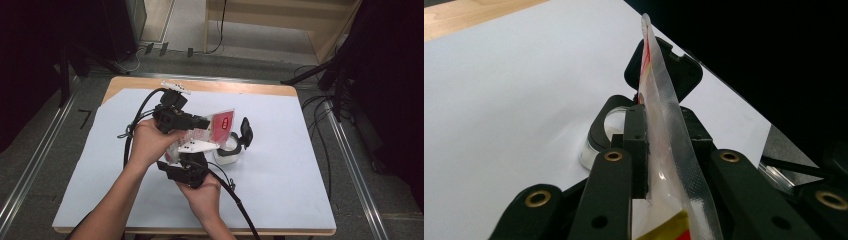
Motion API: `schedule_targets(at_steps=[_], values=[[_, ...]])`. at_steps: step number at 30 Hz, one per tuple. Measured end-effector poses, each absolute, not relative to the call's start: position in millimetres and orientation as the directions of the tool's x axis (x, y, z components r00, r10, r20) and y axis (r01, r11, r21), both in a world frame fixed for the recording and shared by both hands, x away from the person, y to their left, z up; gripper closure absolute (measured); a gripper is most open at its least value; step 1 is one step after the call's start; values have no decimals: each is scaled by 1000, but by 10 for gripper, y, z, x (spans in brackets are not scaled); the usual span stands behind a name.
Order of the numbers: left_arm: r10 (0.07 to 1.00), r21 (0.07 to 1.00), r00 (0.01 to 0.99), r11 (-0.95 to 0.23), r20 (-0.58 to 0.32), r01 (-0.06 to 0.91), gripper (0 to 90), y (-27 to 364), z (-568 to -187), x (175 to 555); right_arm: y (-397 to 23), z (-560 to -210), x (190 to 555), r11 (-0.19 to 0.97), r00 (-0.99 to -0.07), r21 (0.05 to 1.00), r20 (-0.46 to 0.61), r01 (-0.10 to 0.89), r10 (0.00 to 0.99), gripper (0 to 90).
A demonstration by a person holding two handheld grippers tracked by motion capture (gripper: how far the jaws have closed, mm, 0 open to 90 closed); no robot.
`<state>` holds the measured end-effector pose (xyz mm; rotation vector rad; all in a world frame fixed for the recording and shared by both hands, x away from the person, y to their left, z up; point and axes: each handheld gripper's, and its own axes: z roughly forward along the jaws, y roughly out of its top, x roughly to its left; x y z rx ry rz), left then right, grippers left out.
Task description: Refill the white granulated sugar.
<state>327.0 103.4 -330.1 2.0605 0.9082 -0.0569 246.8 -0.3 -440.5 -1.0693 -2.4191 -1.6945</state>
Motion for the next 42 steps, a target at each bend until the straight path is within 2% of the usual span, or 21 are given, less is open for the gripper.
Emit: schedule_targets(at_steps=[23, 42], values=[[582, 689, 733, -369, -351, 623, 793, 1046, -3301, 3278, 7, -4406, 2477, 200, -777, 834, 355, 515, 519, 609], [580, 703, 738, -361, -345, 612, 792, 1037, -3271, 3254, 13, -4382, 2455, 172, -766, 842, 356, 512, 536, 633]])
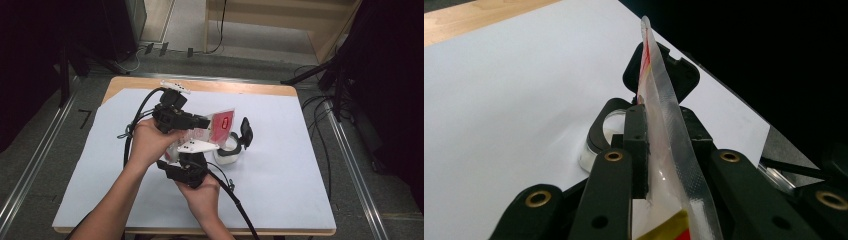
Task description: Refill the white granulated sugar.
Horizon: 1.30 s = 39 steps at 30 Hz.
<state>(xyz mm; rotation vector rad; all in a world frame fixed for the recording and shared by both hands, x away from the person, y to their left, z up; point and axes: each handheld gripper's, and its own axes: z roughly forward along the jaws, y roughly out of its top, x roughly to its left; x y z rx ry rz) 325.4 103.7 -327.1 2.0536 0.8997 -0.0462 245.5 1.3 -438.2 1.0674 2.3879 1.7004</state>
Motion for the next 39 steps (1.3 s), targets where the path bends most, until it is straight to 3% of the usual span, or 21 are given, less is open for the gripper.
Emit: schedule_targets(at_steps=[39], values=[[579, 703, 742, -369, -338, 608, 785, 973, -3294, 3265, -27, -4389, 2460, 133, -739, 833, 388, 537, 550, 634]])
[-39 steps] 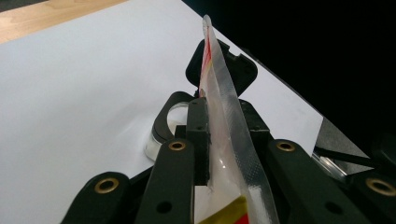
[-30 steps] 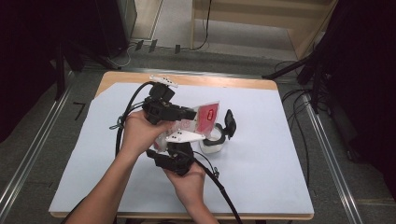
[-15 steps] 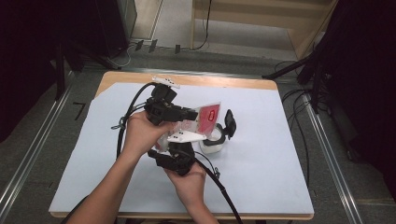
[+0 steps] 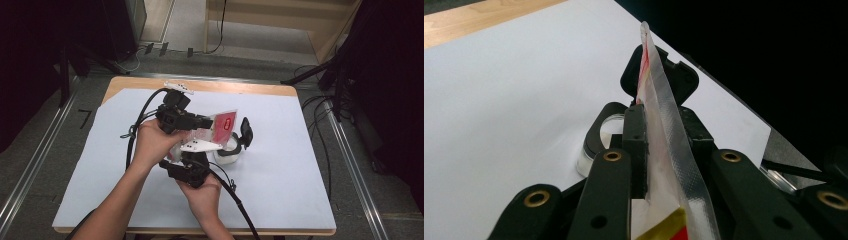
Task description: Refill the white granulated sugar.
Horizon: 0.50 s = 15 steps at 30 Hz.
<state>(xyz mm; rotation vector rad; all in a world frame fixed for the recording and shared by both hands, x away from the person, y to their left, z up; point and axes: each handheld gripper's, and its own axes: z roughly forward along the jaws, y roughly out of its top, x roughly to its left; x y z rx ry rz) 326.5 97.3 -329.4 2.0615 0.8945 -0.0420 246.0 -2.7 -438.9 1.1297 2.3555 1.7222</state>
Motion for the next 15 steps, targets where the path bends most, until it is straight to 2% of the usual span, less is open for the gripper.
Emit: schedule_targets(at_steps=[15], values=[[580, 705, 736, -355, -348, 614, 780, 985, -3311, 3276, -34, -4380, 2474, 149, -742, 826, 390, 543, 545, 634]])
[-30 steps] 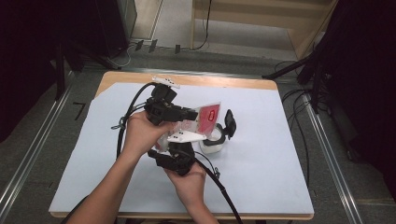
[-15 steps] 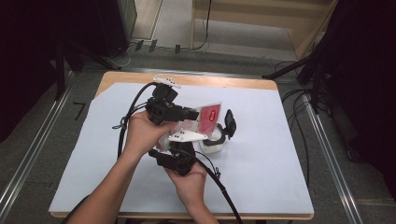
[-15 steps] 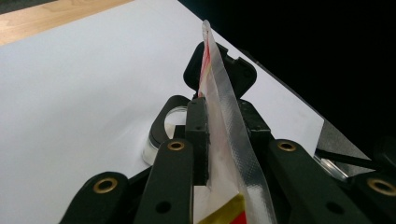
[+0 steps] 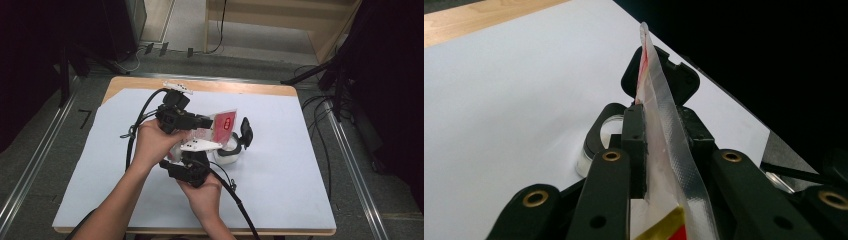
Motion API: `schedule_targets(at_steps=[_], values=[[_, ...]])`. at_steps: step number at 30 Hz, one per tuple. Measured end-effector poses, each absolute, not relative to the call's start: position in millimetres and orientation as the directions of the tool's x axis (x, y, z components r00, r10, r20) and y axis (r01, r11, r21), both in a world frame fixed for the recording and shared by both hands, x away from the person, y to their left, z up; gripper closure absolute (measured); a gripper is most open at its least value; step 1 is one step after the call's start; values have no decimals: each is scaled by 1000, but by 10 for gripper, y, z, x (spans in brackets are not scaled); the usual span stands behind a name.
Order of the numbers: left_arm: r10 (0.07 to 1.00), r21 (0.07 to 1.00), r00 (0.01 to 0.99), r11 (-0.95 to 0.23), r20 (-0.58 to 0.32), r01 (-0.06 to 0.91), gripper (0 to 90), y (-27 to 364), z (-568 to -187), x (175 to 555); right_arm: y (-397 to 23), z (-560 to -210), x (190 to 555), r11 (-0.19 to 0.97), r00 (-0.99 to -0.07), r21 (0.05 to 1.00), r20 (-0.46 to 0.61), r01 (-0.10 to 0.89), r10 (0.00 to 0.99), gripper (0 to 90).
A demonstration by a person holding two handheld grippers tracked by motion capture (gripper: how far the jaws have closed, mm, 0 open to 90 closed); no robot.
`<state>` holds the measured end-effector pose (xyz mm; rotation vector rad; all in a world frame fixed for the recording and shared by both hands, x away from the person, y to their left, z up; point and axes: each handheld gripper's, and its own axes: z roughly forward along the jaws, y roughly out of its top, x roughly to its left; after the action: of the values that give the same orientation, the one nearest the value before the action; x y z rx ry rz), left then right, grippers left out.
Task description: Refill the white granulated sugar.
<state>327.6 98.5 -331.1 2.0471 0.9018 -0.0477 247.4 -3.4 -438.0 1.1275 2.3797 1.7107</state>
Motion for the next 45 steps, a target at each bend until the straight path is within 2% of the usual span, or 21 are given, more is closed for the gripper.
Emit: schedule_targets(at_steps=[45], values=[[585, 713, 740, -357, -332, 603, 785, 948, -3313, 3245, -54, -4397, 2470, 149, -747, 831, 385, 536, 542, 633]])
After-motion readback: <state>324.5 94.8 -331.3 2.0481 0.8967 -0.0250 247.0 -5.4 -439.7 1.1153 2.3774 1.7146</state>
